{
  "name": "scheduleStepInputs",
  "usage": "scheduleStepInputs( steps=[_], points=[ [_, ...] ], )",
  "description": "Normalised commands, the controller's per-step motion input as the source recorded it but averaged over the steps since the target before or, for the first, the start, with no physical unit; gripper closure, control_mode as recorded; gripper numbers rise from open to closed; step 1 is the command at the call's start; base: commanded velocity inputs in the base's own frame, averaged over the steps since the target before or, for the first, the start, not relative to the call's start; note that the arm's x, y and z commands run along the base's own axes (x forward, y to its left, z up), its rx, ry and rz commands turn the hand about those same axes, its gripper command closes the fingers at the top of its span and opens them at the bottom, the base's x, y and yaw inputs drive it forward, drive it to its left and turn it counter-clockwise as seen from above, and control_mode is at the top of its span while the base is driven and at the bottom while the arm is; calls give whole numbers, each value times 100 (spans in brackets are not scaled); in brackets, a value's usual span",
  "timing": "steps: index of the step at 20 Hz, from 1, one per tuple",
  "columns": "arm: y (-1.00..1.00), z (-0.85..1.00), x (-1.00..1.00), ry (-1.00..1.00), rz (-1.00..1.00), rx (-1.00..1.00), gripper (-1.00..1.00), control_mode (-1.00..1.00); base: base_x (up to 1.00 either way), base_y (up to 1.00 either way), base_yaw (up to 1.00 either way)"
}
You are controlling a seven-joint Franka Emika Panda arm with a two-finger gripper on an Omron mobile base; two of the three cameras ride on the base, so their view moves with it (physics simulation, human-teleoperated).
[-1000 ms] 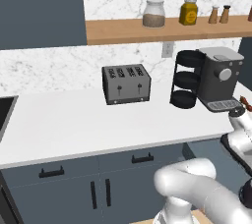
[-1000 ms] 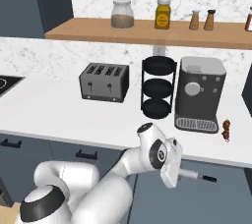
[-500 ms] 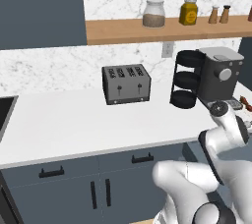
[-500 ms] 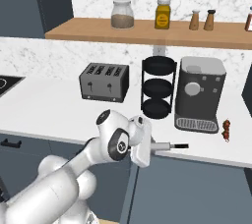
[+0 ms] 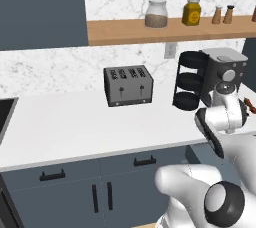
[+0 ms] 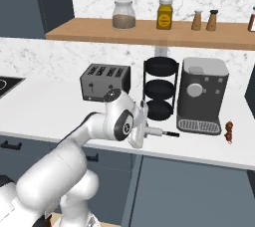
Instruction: Pick the rolling pin from the drawer and place it on the counter.
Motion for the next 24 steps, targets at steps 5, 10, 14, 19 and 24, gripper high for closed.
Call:
scheduleStepInputs(
  steps=[5, 10, 14, 19, 24],
  points=[
    [27, -11, 50, 8, 10, 10, 100, -100, 0, 0, 0],
    [28, -51, 48, 9, 6, 0, 100, -100, 0, 0, 0],
    [9, -60, 38, 9, 3, 0, 100, -100, 0, 0, 0],
    [0, -73, 43, 8, 3, 0, 100, -100, 0, 0, 0],
    [0, -76, 58, 3, 2, 0, -100, -100, 0, 0, 0]
  ],
)
